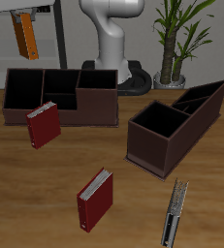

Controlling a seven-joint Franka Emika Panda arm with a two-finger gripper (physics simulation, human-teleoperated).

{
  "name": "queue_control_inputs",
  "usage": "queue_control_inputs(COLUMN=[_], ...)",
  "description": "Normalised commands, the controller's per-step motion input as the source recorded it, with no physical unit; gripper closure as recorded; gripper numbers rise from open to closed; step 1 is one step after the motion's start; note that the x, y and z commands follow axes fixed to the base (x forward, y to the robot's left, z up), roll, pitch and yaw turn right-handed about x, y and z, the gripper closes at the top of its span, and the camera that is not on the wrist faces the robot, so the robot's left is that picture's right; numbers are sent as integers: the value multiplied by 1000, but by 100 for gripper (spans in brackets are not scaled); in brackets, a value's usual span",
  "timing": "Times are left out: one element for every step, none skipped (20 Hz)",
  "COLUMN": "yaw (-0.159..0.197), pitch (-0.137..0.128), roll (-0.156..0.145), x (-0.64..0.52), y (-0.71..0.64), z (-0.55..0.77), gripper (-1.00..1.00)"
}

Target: Place the orange book into the back desk caddy's back compartment

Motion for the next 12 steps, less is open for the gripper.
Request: queue_control_inputs(yaw=[209, 229, 160, 26, 374, 315, -71, 666, 0, 158, 283, 0], pitch=[8, -31, -21, 80, -65, -101, 132, -207, 0, 72, -82, 0], roll=[-7, -9, -28, -12, -9, -21, 54, -39, 0, -1, 1, 0], x=[-265, -152, -170, -131, -135, -172, -26, -86, 95, 17, 26, 60], y=[87, 36, -18, -6, 67, 30, -16, 49, -11, -73, 46, -30], z=[-55, 21, 20, -76, -35, 71, -13, 211, -14, 209, 172, -25], gripper=[100, 100, 100, 100, 100, 100, 100, 100, 100, 100, 100, 100])
